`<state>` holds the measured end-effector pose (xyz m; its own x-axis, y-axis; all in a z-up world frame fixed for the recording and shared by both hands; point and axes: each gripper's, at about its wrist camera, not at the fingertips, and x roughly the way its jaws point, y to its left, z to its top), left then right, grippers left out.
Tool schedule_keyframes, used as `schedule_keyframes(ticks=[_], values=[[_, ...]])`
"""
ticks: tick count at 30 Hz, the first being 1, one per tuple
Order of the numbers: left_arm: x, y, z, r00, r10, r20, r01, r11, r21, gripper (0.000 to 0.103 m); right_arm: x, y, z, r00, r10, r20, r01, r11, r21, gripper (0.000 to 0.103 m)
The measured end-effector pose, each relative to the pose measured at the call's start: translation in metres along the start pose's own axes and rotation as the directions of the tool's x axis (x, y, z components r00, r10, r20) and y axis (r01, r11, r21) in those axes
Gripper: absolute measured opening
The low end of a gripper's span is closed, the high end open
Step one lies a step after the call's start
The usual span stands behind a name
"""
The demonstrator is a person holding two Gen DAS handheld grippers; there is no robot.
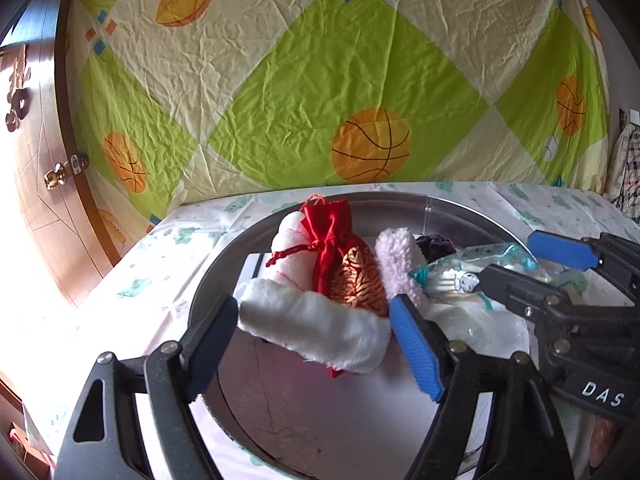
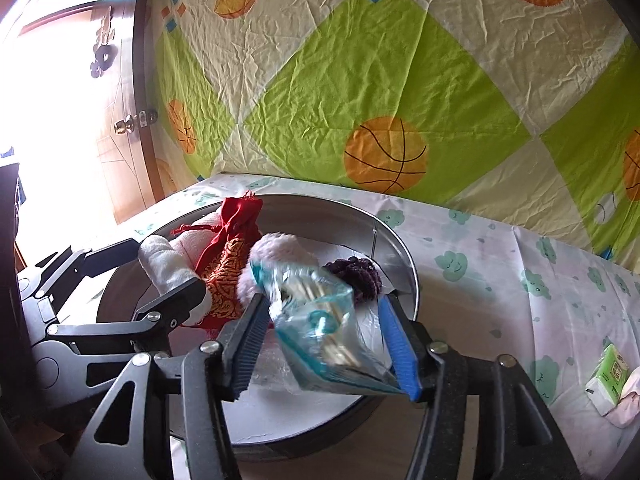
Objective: Organize soft objects
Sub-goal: 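Lower the cotton swab bag into the tin and open the right gripper, then grasp pale pink fabric item with right gripper while left gripper approaches green tissue pack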
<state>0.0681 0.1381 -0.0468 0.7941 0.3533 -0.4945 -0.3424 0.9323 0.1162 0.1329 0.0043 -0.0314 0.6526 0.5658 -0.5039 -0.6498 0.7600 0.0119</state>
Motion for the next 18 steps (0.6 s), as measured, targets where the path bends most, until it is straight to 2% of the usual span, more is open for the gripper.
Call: schedule_keyframes(ticks=[1,4,8,12,15,18], values=[[-0.002,0.001,-0.001,1.0,0.005,0.002,-0.005,1.0,-0.007,0.092,-0.001,-0.001,-0.001,1.0,-0.007,0.005,0.007,1.0,0.002,0.068],[-0.01,0.006,-0.003,1.0,0.008,0.027,-0.007,0.999,-0.036,0.101,-0.011,-0.006,-0.005,1.0,0.004,0.023,-0.004,1.0,0.023,0.069],[-0.022,0.003,0.0,0.998,-0.017,0.057,0.021,0.997,-0.075,0.102,-0.032,-0.018,-0.014,0.998,-0.006,0.056,0.003,0.999,0.039,0.07],[-0.036,-0.017,0.004,0.993,-0.06,0.097,0.068,0.995,-0.076,0.102,-0.055,-0.039,-0.025,0.996,-0.049,0.076,0.046,0.998,0.05,0.07],[-0.047,-0.043,0.008,0.986,-0.109,0.123,0.115,0.992,-0.047,0.102,-0.073,-0.067,-0.035,0.99,-0.11,0.084,0.104,0.992,0.066,0.07],[-0.052,-0.076,0.013,0.979,-0.157,0.132,0.158,0.987,0.002,0.102,-0.09,-0.106,-0.044,0.972,-0.226,0.068,0.22,0.971,0.091,0.07]])
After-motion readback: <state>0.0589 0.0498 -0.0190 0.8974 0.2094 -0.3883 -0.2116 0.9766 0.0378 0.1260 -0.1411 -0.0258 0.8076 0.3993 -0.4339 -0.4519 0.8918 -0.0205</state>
